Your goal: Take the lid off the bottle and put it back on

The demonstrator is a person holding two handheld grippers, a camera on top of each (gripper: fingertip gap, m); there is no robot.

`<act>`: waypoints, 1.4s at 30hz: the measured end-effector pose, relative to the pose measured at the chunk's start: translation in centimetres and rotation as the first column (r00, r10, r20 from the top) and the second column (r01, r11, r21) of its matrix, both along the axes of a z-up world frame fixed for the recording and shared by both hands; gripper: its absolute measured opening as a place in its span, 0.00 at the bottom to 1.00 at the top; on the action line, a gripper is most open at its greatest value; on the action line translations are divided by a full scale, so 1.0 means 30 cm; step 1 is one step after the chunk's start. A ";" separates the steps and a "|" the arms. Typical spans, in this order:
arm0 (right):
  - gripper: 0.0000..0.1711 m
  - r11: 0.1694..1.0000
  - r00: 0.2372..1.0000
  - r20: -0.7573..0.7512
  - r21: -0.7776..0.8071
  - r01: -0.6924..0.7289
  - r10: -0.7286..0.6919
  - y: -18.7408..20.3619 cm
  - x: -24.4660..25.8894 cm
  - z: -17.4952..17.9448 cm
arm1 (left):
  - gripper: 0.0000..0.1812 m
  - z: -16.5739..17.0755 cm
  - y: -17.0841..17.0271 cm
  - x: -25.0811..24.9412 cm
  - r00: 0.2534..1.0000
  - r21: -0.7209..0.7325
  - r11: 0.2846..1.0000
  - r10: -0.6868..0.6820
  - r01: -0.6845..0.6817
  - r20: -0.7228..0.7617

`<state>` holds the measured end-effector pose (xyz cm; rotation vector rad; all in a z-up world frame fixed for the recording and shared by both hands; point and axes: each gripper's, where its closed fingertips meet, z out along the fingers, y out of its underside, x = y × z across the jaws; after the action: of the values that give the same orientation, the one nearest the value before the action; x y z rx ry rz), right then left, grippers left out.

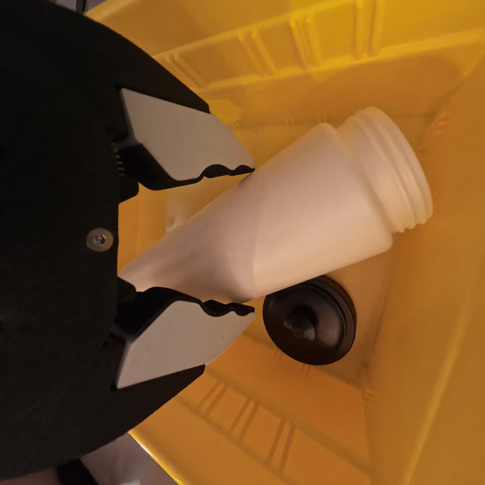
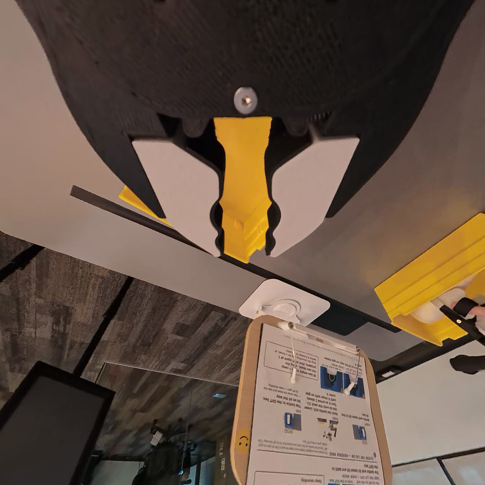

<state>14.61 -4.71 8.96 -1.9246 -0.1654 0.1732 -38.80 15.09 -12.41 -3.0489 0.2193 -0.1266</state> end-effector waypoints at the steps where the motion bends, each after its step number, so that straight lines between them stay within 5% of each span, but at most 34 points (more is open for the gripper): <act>1: 0.18 1.000 1.000 0.006 -0.004 -0.009 0.009 0.005 -0.010 -0.004 | 0.51 0.001 -0.001 -0.003 1.000 -0.001 1.000 0.009 -0.009 0.011; 9: 0.18 0.999 0.997 0.067 -0.028 -0.034 0.035 0.017 -0.031 -0.023 | 0.49 0.045 -0.011 -0.006 0.993 0.035 0.999 -0.004 -0.001 0.122; 17: 0.18 0.999 0.999 0.020 0.009 -0.033 0.033 0.001 -0.003 -0.005 | 0.47 0.236 0.006 -0.008 0.979 0.227 0.970 -0.125 0.087 0.159; 29: 0.18 0.999 1.000 -0.020 0.035 -0.023 0.023 -0.019 0.031 0.008 | 0.47 0.582 -0.012 0.057 0.918 0.686 0.705 -0.370 0.177 0.144; 38: 0.17 0.999 0.998 -0.028 0.025 -0.047 0.047 -0.012 -0.004 0.011 | 0.46 0.680 -0.258 0.399 0.726 0.738 0.587 -0.659 0.331 0.199; 42: 0.17 0.944 0.920 -0.219 0.136 -0.302 0.325 0.004 -0.271 0.092 | 0.46 0.644 -0.405 0.596 0.564 0.734 0.587 -0.753 0.342 0.339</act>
<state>6.47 -4.58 11.73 -1.7516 -0.3158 0.5989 -20.91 2.93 6.91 -2.0009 1.0029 -0.9142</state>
